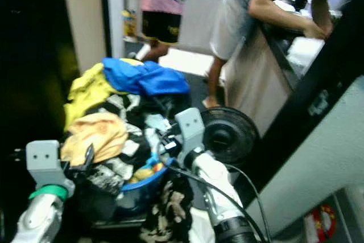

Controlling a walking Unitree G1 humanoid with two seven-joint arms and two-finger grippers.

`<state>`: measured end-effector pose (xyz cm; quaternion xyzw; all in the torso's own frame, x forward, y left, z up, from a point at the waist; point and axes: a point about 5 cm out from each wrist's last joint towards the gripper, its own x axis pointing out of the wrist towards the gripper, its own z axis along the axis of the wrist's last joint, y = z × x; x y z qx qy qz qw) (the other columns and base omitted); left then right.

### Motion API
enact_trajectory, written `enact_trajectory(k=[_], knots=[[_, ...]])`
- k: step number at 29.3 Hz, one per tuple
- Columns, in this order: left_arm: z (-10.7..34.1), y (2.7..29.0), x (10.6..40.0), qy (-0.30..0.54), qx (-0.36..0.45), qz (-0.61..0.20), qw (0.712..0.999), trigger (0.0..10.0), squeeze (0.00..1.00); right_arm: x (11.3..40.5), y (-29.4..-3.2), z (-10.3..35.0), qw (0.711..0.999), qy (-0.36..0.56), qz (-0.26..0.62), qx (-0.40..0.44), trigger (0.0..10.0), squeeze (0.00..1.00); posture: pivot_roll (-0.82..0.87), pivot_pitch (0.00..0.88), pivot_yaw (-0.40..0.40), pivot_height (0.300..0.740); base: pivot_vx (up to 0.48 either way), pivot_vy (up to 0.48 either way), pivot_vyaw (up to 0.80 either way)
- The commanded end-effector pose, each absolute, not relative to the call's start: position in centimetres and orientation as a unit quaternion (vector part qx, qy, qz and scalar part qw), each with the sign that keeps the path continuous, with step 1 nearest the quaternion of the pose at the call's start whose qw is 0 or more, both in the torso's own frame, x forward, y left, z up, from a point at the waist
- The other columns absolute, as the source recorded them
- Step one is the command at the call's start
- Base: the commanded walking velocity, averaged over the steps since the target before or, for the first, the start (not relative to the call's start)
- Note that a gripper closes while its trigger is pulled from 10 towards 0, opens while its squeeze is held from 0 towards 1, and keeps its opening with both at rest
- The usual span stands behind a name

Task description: Clothes washing

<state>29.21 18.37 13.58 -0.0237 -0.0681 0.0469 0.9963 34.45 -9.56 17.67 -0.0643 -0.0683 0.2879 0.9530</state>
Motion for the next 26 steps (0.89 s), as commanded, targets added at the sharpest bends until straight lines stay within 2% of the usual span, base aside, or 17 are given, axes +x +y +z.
enact_trajectory(k=[1, 7, 26], knots=[[13.32, 17.65, 29.16, -0.067, -0.032, 0.036, 0.997, 10.0, 0.0, 34.39, -9.8, 17.19, 0.952, -0.064, 0.288, -0.084, 10.0, 0.0, 0.07, 0.0, -0.027, 0.74, 0.472, 0.0, 0.8], [13.28, 17.65, 29.22, -0.066, -0.031, 0.037, 0.997, 10.0, 0.0, 34.48, -9.81, 17.3, 0.955, -0.068, 0.281, -0.064, 10.0, 0.0, 0.07, 0.0, -0.029, 0.74, 0.472, 0.0, 0.8], [12.8, 17.95, 29.37, -0.057, -0.034, 0.055, 0.996, 10.0, 0.0, 34.89, -10.34, 17.36, 0.956, -0.072, 0.275, -0.069, 10.0, 0.0, 0.07, 0.0, -0.029, 0.74, 0.0, 0.0, 0.0]])
